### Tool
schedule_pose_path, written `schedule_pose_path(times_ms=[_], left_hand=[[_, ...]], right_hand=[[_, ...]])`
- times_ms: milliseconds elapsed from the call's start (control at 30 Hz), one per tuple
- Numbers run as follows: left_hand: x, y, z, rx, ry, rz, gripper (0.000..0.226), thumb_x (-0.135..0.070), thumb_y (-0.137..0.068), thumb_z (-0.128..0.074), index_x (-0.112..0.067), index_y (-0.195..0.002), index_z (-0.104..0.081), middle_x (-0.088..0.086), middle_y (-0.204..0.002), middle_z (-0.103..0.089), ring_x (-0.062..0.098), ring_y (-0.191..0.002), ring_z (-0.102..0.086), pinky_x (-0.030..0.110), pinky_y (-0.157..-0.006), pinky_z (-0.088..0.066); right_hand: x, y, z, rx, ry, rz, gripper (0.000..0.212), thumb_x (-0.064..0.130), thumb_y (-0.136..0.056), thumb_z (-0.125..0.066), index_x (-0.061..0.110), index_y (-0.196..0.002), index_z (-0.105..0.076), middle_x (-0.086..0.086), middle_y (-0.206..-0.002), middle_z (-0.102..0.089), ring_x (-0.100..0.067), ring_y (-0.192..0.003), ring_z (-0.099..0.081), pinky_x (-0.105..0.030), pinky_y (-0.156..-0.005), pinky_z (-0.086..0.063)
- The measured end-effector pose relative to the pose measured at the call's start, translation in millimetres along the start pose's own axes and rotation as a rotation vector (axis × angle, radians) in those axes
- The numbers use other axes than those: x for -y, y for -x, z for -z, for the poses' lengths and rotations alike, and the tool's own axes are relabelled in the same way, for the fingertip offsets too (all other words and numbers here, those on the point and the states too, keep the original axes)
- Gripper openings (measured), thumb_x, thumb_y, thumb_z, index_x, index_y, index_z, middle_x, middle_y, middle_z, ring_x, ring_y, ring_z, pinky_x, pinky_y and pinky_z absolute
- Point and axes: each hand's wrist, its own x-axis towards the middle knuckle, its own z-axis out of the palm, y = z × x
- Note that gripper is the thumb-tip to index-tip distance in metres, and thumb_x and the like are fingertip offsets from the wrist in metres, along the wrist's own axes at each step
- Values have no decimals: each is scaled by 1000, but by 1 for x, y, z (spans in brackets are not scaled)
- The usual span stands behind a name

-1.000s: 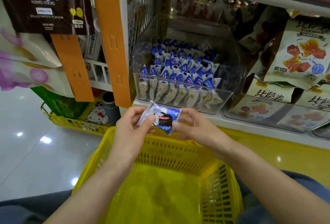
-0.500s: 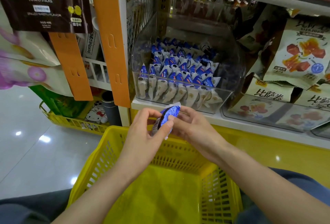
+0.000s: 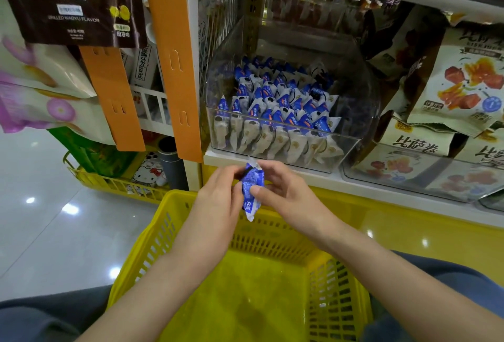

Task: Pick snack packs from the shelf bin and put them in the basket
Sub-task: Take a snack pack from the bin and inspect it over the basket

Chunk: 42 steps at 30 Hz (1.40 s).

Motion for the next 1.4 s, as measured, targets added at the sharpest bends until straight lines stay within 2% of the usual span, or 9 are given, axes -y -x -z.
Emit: schedule_pose_path(times_ms=[133, 433, 567, 767, 933, 1067, 1233, 1300, 1400], left_hand=[[2, -2, 4, -31, -93, -39, 19, -16, -95, -46, -15, -106, -61, -11, -91, -55, -1, -78, -53, 3, -70, -37], [3, -7, 2, -97, -50, 63, 19, -10, -94, -47, -13, -96, -65, -21, -68, -52, -5, -65, -56, 3, -57, -37], [2, -4, -2, -60, 3, 99, 20, -13, -94, -47, -15, -103, -65, -18, -77, -59, 1, -72, -59, 9, -62, -44], [2, -3, -3, 14, 110, 159, 30, -6, -93, -47, -17, -119, -56, -3, -104, -64, 7, -83, -63, 11, -71, -48], [-3, -4, -1, 33, 316, 238, 25, -6, -94, -45, -26, -106, -54, -4, -104, -65, 7, -87, -64, 29, -79, -54], [-11, -5, -1, 88, 559, 339, 10, -19, -92, -50, -25, -94, -57, -7, -91, -67, 2, -79, -64, 28, -75, -55], [-10, -7, -1, 34, 519, 358, 17, -19, -94, -47, -14, -80, -54, 8, -76, -62, 27, -75, -61, 55, -78, -51], [-8, -9, -1, 7, 518, 380, 20, -15, -94, -46, -13, -76, -53, 8, -71, -58, 27, -72, -57, 55, -77, -49], [-7, -10, 0, 23, 541, 373, 20, -13, -94, -47, -12, -75, -55, 2, -65, -58, 22, -69, -57, 46, -71, -53]], right_hand=[[-1, 2, -2, 60, 106, 28, 37, -1, -88, -56, 17, -119, -47, 8, -115, -56, 8, -98, -52, -9, -90, -41], [-4, 1, -5, 59, 61, 20, 34, 7, -89, -57, 21, -119, -47, 6, -118, -57, 0, -99, -56, -18, -89, -47], [-6, 1, -5, 38, 74, -1, 37, 11, -86, -63, 23, -118, -48, 3, -116, -61, -13, -107, -59, -18, -88, -47], [-3, -3, 0, 78, -28, -41, 31, 5, -91, -54, 19, -117, -46, -3, -113, -62, -5, -91, -60, -14, -76, -50], [-7, -6, 0, 38, 36, -28, 37, 10, -89, -57, 18, -123, -44, 0, -119, -59, -11, -100, -58, -22, -85, -50], [-12, -3, -2, -92, 299, 85, 53, 19, -79, -71, 25, -123, -42, 19, -111, -54, 4, -91, -55, -21, -82, -51], [-17, 3, -8, -119, 529, 204, 77, 31, -70, -78, 19, -134, -39, 16, -117, -49, -2, -106, -46, -12, -91, -38], [-12, 3, -8, -96, 363, 122, 64, 30, -70, -77, 25, -126, -46, 22, -107, -52, 3, -98, -50, -5, -83, -39], [-7, -1, -4, -81, 135, 46, 23, 20, -85, -65, 23, -106, -58, 7, -99, -66, -4, -89, -60, -19, -81, -50]])
